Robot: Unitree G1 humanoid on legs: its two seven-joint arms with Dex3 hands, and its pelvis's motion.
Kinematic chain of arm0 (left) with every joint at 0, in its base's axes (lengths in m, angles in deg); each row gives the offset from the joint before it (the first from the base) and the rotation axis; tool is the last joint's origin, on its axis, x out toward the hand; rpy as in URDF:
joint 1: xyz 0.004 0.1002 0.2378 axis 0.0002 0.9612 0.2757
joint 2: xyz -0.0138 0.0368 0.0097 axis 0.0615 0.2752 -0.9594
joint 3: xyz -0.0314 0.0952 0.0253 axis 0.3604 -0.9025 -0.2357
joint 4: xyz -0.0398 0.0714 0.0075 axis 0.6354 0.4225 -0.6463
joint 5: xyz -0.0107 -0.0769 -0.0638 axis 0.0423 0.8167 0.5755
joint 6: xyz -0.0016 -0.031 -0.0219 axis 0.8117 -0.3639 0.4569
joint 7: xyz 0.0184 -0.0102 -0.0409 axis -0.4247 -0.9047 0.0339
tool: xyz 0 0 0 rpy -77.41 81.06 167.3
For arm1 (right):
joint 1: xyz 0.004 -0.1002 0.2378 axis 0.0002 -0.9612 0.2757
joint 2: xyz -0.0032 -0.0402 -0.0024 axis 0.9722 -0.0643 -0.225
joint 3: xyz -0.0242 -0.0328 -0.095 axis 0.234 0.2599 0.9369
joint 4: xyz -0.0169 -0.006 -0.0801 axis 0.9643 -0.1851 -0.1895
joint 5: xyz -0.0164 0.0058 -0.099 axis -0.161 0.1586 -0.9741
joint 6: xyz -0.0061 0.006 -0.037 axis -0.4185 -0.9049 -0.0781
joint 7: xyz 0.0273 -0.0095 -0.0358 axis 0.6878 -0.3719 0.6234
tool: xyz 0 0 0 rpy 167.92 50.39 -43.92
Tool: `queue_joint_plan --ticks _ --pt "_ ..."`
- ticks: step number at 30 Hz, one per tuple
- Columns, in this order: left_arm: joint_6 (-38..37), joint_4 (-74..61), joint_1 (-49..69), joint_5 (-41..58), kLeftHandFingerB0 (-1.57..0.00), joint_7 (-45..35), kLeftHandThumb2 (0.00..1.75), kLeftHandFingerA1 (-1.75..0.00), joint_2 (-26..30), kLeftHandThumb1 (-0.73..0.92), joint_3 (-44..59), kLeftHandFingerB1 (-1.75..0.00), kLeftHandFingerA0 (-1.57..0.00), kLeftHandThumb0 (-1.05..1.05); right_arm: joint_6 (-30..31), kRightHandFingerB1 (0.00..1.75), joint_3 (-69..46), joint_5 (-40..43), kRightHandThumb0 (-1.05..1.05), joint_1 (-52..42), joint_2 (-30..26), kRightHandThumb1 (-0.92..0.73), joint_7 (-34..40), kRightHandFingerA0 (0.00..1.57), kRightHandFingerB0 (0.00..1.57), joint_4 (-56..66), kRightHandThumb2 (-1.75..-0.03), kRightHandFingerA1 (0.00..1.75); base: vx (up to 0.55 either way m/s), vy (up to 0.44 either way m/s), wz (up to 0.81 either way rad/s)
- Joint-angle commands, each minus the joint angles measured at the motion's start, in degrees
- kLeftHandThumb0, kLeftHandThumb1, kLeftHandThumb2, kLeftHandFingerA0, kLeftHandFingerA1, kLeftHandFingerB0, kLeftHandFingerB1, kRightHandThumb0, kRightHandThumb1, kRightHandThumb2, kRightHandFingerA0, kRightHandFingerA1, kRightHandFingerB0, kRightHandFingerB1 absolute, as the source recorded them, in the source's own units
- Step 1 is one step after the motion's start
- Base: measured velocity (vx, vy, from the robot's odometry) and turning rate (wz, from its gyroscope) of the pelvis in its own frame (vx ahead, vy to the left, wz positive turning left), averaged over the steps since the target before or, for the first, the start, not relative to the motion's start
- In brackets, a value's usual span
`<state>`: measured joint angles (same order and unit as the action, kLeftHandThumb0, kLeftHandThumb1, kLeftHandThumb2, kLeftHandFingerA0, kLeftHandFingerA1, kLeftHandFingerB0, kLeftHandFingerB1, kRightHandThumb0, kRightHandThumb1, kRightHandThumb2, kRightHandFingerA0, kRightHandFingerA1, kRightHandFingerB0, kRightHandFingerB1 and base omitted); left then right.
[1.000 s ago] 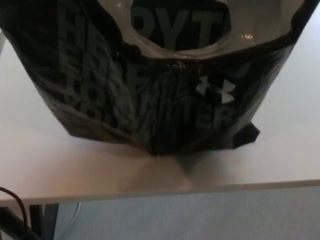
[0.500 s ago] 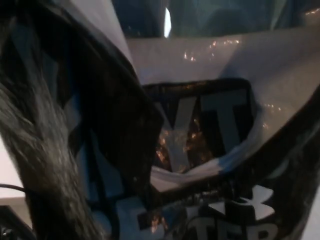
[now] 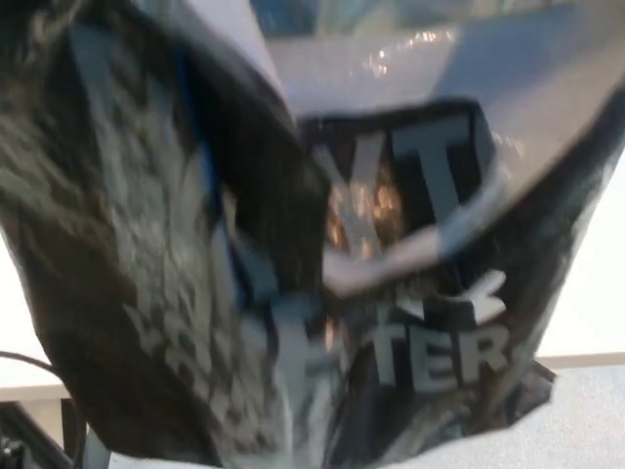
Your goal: A plastic bag is kept infront of the robot in the middle of the desk and the robot uses both its hands to grab it from the top and lifts it up and then releases it.
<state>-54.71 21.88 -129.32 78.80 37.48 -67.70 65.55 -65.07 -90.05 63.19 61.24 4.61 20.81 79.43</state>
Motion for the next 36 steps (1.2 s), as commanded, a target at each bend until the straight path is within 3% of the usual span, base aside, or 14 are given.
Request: queue_joint_plan --ticks 1,11,12,14,15,16,21,22,23,26,28,29,35,36 --pt "-5.4 16.4 -6.8 -2.2 -0.83 0.8 0.56 -1.75 5.6 0.54 1.1 -0.56 -0.93 -0.28 1.5 1.68 0.0 0.7 -0.44 8.4 -4.1 -0.71 -1.3 0.76 0.52 -15.1 -0.6 1.75 0.0 0.0 0.0" --pt "-10.3 63.0 -32.4 -13.1 -0.76 10.5 0.58 -1.72 15.2 0.57 -5.7 -0.59 -0.95 -0.22 4.9 1.57 7.2 -9.6 -0.4 37.1 -12.1 -0.79 4.3 0.61 0.46 -62.9 -0.58 1.75 0.0 0.0 0.0" --pt "-9.7 70.6 -35.8 -14.3 -0.7 12.1 0.86 -1.36 15.6 0.44 -7.2 -0.72 -1.24 -0.23 7.0 1.57 9.0 -11.7 -0.43 40.0 -12.4 -0.77 6.3 0.62 0.5 -68.2 -0.6 1.73 0.0 0.0 0.0" --pt "-10.1 76.9 -38.1 -15.8 -0.69 13.7 0.86 -1.35 16.3 0.44 -8.8 -0.73 -1.24 -0.22 8.5 1.55 9.9 -12.3 -0.42 42.1 -12.4 -0.78 7.2 0.62 0.5 -72.4 -0.6 1.72 0.0 0.0 0.0" --pt "-9.9 79.3 -38.4 -16.5 -0.73 14.1 0.58 -1.56 16.9 0.63 -9.7 -0.6 -0.99 -0.21 9.9 1.47 10.8 -13.0 -0.43 42.6 -12.5 -0.77 7.4 0.62 0.54 -73.8 -0.63 1.67 0.0 0.0 0.0" --pt "-7.9 81.9 -38.0 -18.1 -0.7 15.2 0.85 -1.38 17.3 0.48 -11.0 -0.72 -1.21 -0.22 11.8 1.39 12.0 -14.1 -0.36 42.5 -12.4 -0.73 7.7 0.6 0.57 -75.3 -0.63 1.59 0.0 0.0 0.0" --pt "-5.4 85.7 -35.4 -17.6 -0.66 15.1 0.88 -1.36 18.1 0.53 -11.7 -0.7 -1.17 -0.25 12.8 1.27 14.2 -14.5 -0.4 41.1 -13.0 -0.75 6.1 0.5 0.53 -78.3 -0.63 1.49 0.0 0.0 0.0" --pt "-4.3 86.2 -34.3 -18.8 -0.46 13.1 0.61 -1.5 19.3 0.7 -13.2 -0.49 -0.61 -0.25 14.3 0.71 15.3 -14.9 -0.49 41.2 -13.3 -0.71 3.2 0.52 0.38 -78.9 -0.61 1.01 0.0 0.0 0.0" --pt "0.6 86.2 -32.8 -17.7 0.0 3.6 0.81 -0.23 21.0 0.45 -14.3 -0.17 0.0 -0.58 16.1 0.22 16.2 -14.3 -0.65 41.1 -13.9 -0.49 -4.2 0.09 0.04 -79.9 -0.8 0.49 0.0 0.0 0.0" --pt "1.5 87.6 -29.5 -14.1 0.0 0.6 0.9 0.0 21.7 0.62 -12.9 -0.04 0.0 -0.93 13.1 0.07 14.6 -10.5 -0.62 38.0 -14.4 -0.59 -7.7 0.12 0.0 -79.9 -0.58 0.37 0.0 0.0 0.0" --pt "1.4 86.3 -26.7 -13.4 0.0 0.2 0.98 0.0 22.6 0.69 -12.7 -0.02 0.0 -0.99 11.4 0.1 14.7 -9.7 -0.72 35.9 -15.0 -0.5 -8.3 0.09 0.0 -79.6 -0.85 0.48 0.0 0.0 0.0" --pt "0.5 85.7 -25.4 -12.5 0.0 -0.8 1.01 0.0 22.9 0.73 -12.4 -0.03 0.0 -1.03 10.9 0.0 14.4 -9.0 -0.82 35.0 -15.1 -0.56 -8.8 0.33 0.0 -79.4 -0.88 0.54 0.0 0.0 0.0" --pt "1.3 64.9 -7.8 -5.0 0.0 -12.6 1.06 -0.17 27.3 0.68 -10.1 -0.16 -0.01 -0.85 3.9 0.09 17.0 -8.0 -0.79 25.0 -16.4 -0.54 -10.6 0.14 0.0 -74.5 -0.89 0.35 0.0 0.0 0.0" --pt "2.6 59.9 -3.7 -4.2 -0.02 -13.2 1.08 -0.21 27.8 0.71 -9.0 -0.12 -0.04 -0.92 3.8 0.2 17.6 -8.2 -0.73 22.9 -16.9 -0.69 -11.2 0.16 0.0 -72.1 -0.6 0.33 0.0 0.0 0.0"
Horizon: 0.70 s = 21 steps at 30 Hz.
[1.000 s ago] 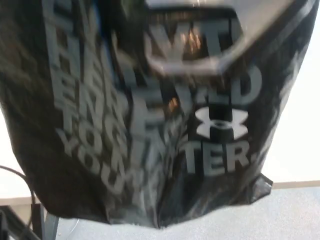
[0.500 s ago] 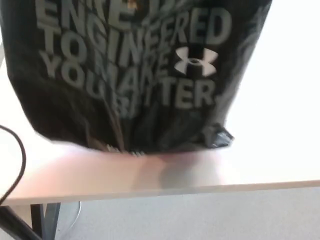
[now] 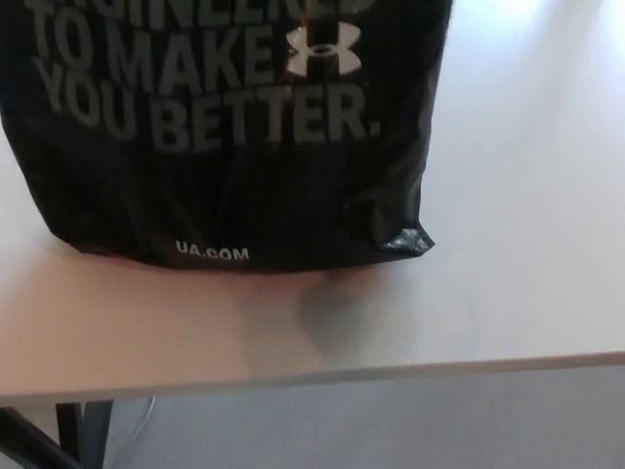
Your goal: A plastic bag is kept infront of the robot in the middle of the desk and the robot uses both its hands to grab it from the top and lifts it up and then releases it.
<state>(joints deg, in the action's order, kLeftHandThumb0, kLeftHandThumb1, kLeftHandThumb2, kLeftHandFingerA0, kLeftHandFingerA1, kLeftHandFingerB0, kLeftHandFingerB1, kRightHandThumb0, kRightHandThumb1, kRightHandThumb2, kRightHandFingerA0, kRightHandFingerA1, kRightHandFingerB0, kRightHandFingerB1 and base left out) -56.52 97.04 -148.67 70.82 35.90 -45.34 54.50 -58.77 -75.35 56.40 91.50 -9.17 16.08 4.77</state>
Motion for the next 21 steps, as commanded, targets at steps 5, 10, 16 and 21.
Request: queue_joint_plan --ticks 5,10,16,21 --pt "3.6 -35.7 35.2 2.8 -0.14 -11.5 0.95 -0.48 7.0 0.7 8.4 -0.4 -0.23 -0.73 -2.5 0.33 2.9 0.8 -0.9 -16.2 -4.3 -0.67 -10.3 0.74 0.41 8.6 -0.61 0.77 -0.05 0.012 0.01" --pt "1.4 -50.9 54.2 3.4 -0.32 -10.1 0.65 -0.46 1.8 0.79 18.4 -0.35 -0.46 -0.62 0.3 0.43 1.4 3.5 -0.88 -32.8 -5.2 -0.54 -12.2 0.51 0.32 28.7 -0.93 0.51 -0.23 0.034 0.22" --pt "-1.4 -64.6 75.4 7.7 -0.17 -8.0 0.96 -0.51 -11.1 0.7 27.5 -0.43 -0.27 -0.7 -4.9 0.4 -3.2 5.1 -0.88 -58.0 -5.9 -0.58 -8.3 0.29 0.19 55.3 -0.94 0.44 -0.23 0.007 0.19" --pt "-15.8 -65.9 88.3 11.0 -0.13 -1.2 0.66 -0.39 -23.3 0.88 26.8 -0.26 -0.23 -0.63 -15.4 0.39 -8.3 3.1 -0.85 -75.6 -3.4 -0.6 -0.2 0.23 0.12 66.7 -0.94 0.44 -0.26 0.085 -0.05"
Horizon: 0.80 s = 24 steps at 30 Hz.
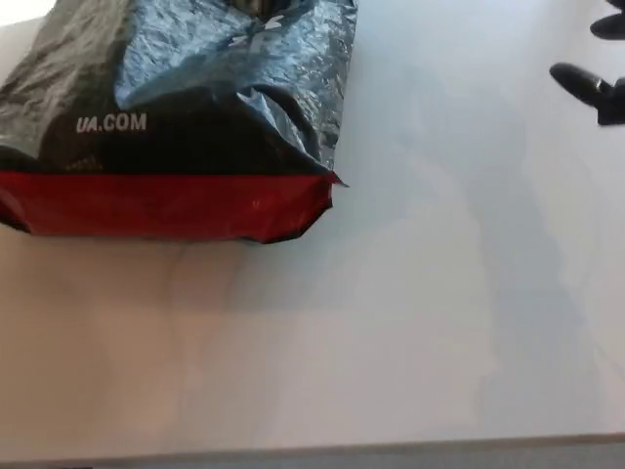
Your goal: A plastic bag is kept infront of the robot in the middle of the desk and the robot uses both its hands to grab it from the top and lifts it up and then releases it.
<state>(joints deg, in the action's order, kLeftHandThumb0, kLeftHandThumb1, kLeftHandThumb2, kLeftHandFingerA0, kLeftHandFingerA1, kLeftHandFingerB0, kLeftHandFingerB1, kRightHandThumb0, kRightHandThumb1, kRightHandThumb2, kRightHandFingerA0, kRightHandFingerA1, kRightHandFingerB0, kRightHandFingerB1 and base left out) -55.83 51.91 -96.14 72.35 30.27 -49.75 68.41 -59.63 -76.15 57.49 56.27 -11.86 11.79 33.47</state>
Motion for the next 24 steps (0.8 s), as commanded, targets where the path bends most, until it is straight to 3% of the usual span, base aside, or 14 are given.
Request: queue_joint_plan --ticks 1,2,3,4,5,6,7,8,11,14,15,16,17,24 --pt "-19.0 -20.3 37.2 9.1 -0.13 5.2 0.66 -0.39 -20.1 0.88 12.4 -0.26 -0.23 -0.63 -15.4 0.39 -8.3 2.1 -0.85 -42.7 -0.5 -0.6 4.3 0.23 0.12 39.4 -0.94 0.44 -0.26 0.112 -0.87" --pt "-28.1 -16.8 41.7 9.6 -0.07 7.1 0.71 -0.38 -23.9 0.89 11.3 -0.16 -0.12 -0.6 -22.9 0.37 -10.2 0.4 -0.81 -48.7 0.4 -0.62 7.9 0.19 0.08 40.0 -0.96 0.44 -0.26 0.115 -0.07" --pt "-33.8 -14.3 44.1 9.8 -0.08 8.2 0.71 -0.37 -26.2 0.9 10.6 -0.15 -0.13 -0.59 -27.0 0.24 -11.4 -0.3 -0.79 -52.6 1.1 -0.77 9.8 0.23 0.13 40.5 -0.65 0.29 -0.26 0.123 -0.36" --pt "-36.3 -13.0 45.1 9.9 -0.08 8.5 0.71 -0.37 -27.2 0.9 10.3 -0.15 -0.13 -0.59 -28.1 0.24 -11.9 -0.1 -0.79 -54.6 1.7 -0.77 10.1 0.23 0.13 41.1 -0.65 0.29 -0.24 0.124 -0.12" --pt "-39.6 -11.6 47.4 9.6 -0.04 9.0 0.72 -0.39 -29.2 0.92 9.4 -0.19 -0.14 -0.59 -32.2 0.33 -12.9 -0.4 -0.79 -57.8 2.6 -0.62 11.4 0.11 0.04 40.9 -0.94 0.42 -0.23 0.1 -0.37" --pt "-40.8 -11.2 48.3 9.5 -0.04 9.2 0.72 -0.39 -30.0 0.92 9.0 -0.19 -0.14 -0.59 -33.7 0.33 -13.4 -0.5 -0.79 -59.1 3.0 -0.62 11.9 0.11 0.04 40.9 -0.94 0.42 -0.24 0.091 -0.03" --pt "-43.4 -10.3 52.0 8.7 -0.04 10.1 0.72 -0.4 -33.0 0.92 7.5 -0.16 -0.16 -0.59 -37.6 0.2 -15.0 -1.1 -0.76 -64.4 4.4 -0.75 13.0 0.12 0.07 41.0 -0.65 0.26 -0.24 0.08 0.05" --pt "-46.0 -8.8 53.6 8.1 -0.03 10.5 0.73 -0.4 -34.6 0.92 6.7 -0.15 -0.16 -0.58 -40.2 0.24 -16.2 -2.3 -0.73 -69.0 6.0 -0.6 14.4 0.01 0.0 41.6 -1.0 0.3 -0.26 0.072 -0.01" --pt "-52.1 -4.6 57.2 8.4 -0.05 9.9 0.82 -0.4 -36.7 0.86 5.1 -0.03 -0.09 -0.61 -45.7 0.21 -17.3 -3.4 -0.75 -76.5 9.2 -0.6 16.0 0.01 0.0 41.1 -1.0 0.34 -0.27 0.055 0.1" --pt "-58.1 0.9 59.4 9.7 0.0 9.0 0.7 -0.38 -38.0 0.92 3.9 -0.18 -0.14 -0.61 -53.2 0.1 -16.5 -5.2 -0.86 -78.1 10.4 -0.62 16.9 0.08 0.07 37.1 -0.93 0.26 -0.28 0.034 0.05" --pt "-59.2 1.8 60.4 10.5 0.0 8.3 1.02 -0.48 -37.9 0.74 3.4 -0.2 -0.08 -0.68 -53.8 0.12 -16.2 -5.8 -0.83 -79.3 10.9 -0.62 17.1 0.02 0.01 37.2 -0.96 0.25 -0.28 0.018 -0.02" --pt "-60.3 3.0 61.4 11.1 0.0 7.8 1.02 -0.48 -38.1 0.73 2.7 -0.21 -0.06 -0.66 -55.2 0.11 -15.9 -6.5 -0.83 -80.1 11.8 -0.64 17.6 0.02 0.0 36.5 -0.98 0.22 -0.3 -0.011 -0.58" --pt "-60.9 3.4 61.7 10.9 -0.05 7.7 0.79 -0.42 -38.2 0.86 2.7 -0.04 -0.09 -0.59 -55.8 0.11 -15.9 -6.8 -0.82 -80.2 12.1 -0.63 17.8 0.01 0.0 36.1 -0.98 0.2 -0.3 0.007 0.06" --pt "-68.8 9.8 62.4 5.0 0.0 8.3 1.01 -0.37 -39.9 0.72 6.3 -0.15 -0.01 -0.7 -61.0 0.0 -17.2 -11.6 -0.91 -80.8 14.8 -0.68 20.6 0.0 0.0 32.7 -0.94 0.03 -0.08 -0.012 -0.04"
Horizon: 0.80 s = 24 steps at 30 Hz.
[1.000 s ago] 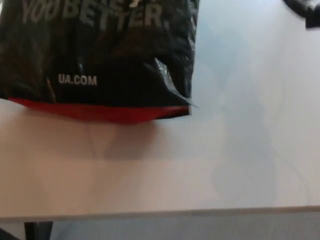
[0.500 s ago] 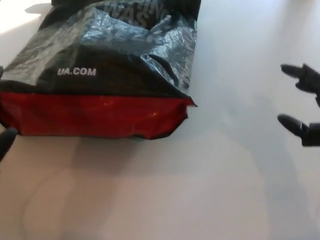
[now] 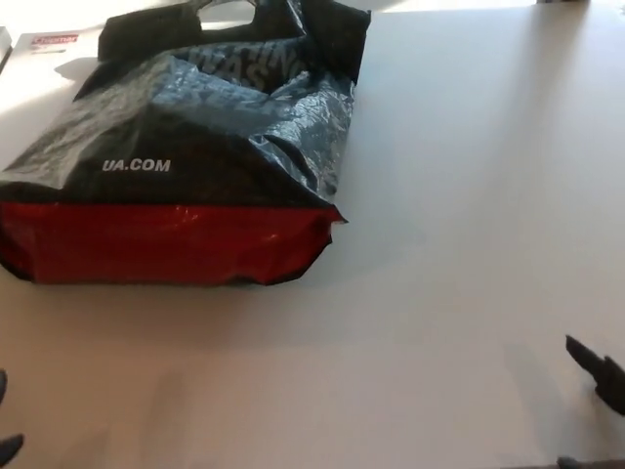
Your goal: A plastic bag is kept infront of the robot in the middle of the desk and the robot uses both its hands to grab it from the top and lifts it up and then releases it.
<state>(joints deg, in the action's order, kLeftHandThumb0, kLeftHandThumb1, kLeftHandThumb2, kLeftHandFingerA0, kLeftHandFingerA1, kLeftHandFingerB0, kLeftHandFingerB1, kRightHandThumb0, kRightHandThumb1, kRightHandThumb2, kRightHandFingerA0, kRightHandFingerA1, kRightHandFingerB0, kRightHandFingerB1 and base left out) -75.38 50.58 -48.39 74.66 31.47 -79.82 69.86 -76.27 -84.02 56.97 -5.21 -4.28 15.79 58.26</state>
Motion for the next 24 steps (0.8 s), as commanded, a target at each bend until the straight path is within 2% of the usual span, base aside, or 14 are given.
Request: queue_joint_plan --ticks 1,2,3,4,5,8,9,11,12,13,14,18,21,24 --pt "-49.7 11.4 15.2 2.7 0.0 7.0 1.01 -0.43 -10.2 0.71 4.8 -0.17 -0.01 -0.69 -44.9 0.1 -10.1 -11.9 -0.83 -19.6 7.7 -0.67 17.0 0.0 0.0 7.9 -0.98 0.13 -0.03 0.083 -0.03" --pt "-50.2 11.7 15.2 2.7 -0.02 6.9 0.88 -0.39 -10.4 0.88 4.9 -0.06 -0.07 -0.56 -45.3 0.09 -10.6 -12.4 -0.82 -19.6 7.7 -0.66 17.3 0.0 0.0 7.7 -0.97 0.14 -0.01 0.118 0.02" --pt "-51.6 12.6 15.0 2.5 -0.02 6.9 0.73 -0.37 -11.0 0.92 5.6 -0.14 -0.16 -0.57 -45.9 0.09 -11.6 -13.0 -0.81 -19.8 7.7 -0.63 17.5 0.0 0.0 7.2 -0.95 0.15 -0.06 0.172 -0.01" --pt "-52.5 13.3 14.6 2.3 -0.02 7.0 0.73 -0.37 -11.5 0.92 6.3 -0.14 -0.16 -0.57 -46.1 0.09 -12.1 -12.8 -0.81 -20.2 7.9 -0.63 17.2 0.0 0.0 7.1 -0.95 0.15 -0.06 0.117 -0.01" --pt "-52.8 13.6 14.4 1.2 0.0 7.1 1.01 -0.45 -11.8 0.71 7.1 -0.15 -0.06 -0.71 -46.2 0.1 -12.7 -13.0 -0.8 -19.7 7.6 -0.62 17.6 0.0 0.0 6.1 -0.95 0.18 -0.07 0.106 -0.09" --pt "-52.9 14.3 15.2 4.0 0.0 6.5 1.01 -0.47 -11.4 0.7 5.5 -0.17 -0.08 -0.7 -43.6 0.06 -13.2 -14.1 -0.86 -20.6 6.4 -0.71 19.1 0.0 0.0 5.0 -1.01 0.1 -0.01 0.027 0.02" --pt "-51.9 13.5 16.1 4.8 -0.03 6.3 0.84 -0.38 -11.4 0.82 4.8 -0.04 -0.08 -0.61 -42.3 0.06 -12.9 -14.1 -0.87 -21.3 5.8 -0.73 18.7 0.0 0.0 5.3 -1.03 0.09 0.03 -0.017 0.06" --pt "-51.7 13.5 16.8 5.5 -0.05 6.1 0.8 -0.38 -11.6 0.84 4.4 -0.03 -0.09 -0.59 -41.9 0.05 -13.3 -14.1 -0.88 -22.0 5.7 -0.73 18.7 0.0 0.0 5.2 -1.03 0.1 0.02 -0.069 0.07" --pt "-52.2 13.8 16.8 5.7 0.0 6.1 1.03 -0.48 -11.7 0.72 4.2 -0.17 -0.1 -0.71 -42.1 0.06 -13.5 -13.8 -0.88 -22.2 5.6 -0.74 18.6 0.0 0.0 4.4 -1.04 0.09 0.02 -0.138 0.07" --pt "-52.3 13.9 16.9 5.7 0.0 6.1 1.03 -0.46 -11.8 0.72 4.1 -0.17 -0.06 -0.71 -42.2 0.06 -13.6 -13.9 -0.88 -22.1 5.5 -0.74 18.7 0.0 0.0 4.1 -1.04 0.1 -0.02 -0.176 0.13" --pt "-53.1 14.7 16.7 6.0 -0.08 6.1 0.78 -0.38 -11.9 0.88 4.0 -0.07 -0.11 -0.58 -42.7 0.06 -14.2 -15.0 -0.87 -21.8 5.7 -0.74 19.7 0.0 0.0 3.5 -1.04 0.14 -0.06 -0.186 0.2" --pt "-54.4 16.7 16.5 5.6 -0.02 6.1 0.74 -0.37 -12.8 0.92 5.2 -0.15 -0.13 -0.6 -43.6 0.06 -13.9 -15.9 -0.86 -21.9 6.1 -0.72 19.9 0.0 0.0 2.3 -1.02 0.13 -0.04 -0.245 0.41" --pt "-55.6 18.1 16.6 5.8 -0.08 5.9 0.73 -0.36 -12.9 0.88 5.7 -0.09 -0.12 -0.61 -44.4 0.09 -13.4 -16.3 -0.83 -21.7 6.6 -0.69 20.0 0.0 0.0 1.5 -1.01 0.17 -0.03 -0.187 0.13" --pt "-55.8 18.5 16.0 5.6 -0.05 5.6 0.75 -0.36 -12.5 0.92 6.2 -0.15 -0.12 -0.58 -44.0 0.12 -12.8 -16.7 -0.8 -21.3 6.9 -0.7 20.4 0.01 0.0 1.0 -1.03 0.21 0.0 -0.077 -0.01"
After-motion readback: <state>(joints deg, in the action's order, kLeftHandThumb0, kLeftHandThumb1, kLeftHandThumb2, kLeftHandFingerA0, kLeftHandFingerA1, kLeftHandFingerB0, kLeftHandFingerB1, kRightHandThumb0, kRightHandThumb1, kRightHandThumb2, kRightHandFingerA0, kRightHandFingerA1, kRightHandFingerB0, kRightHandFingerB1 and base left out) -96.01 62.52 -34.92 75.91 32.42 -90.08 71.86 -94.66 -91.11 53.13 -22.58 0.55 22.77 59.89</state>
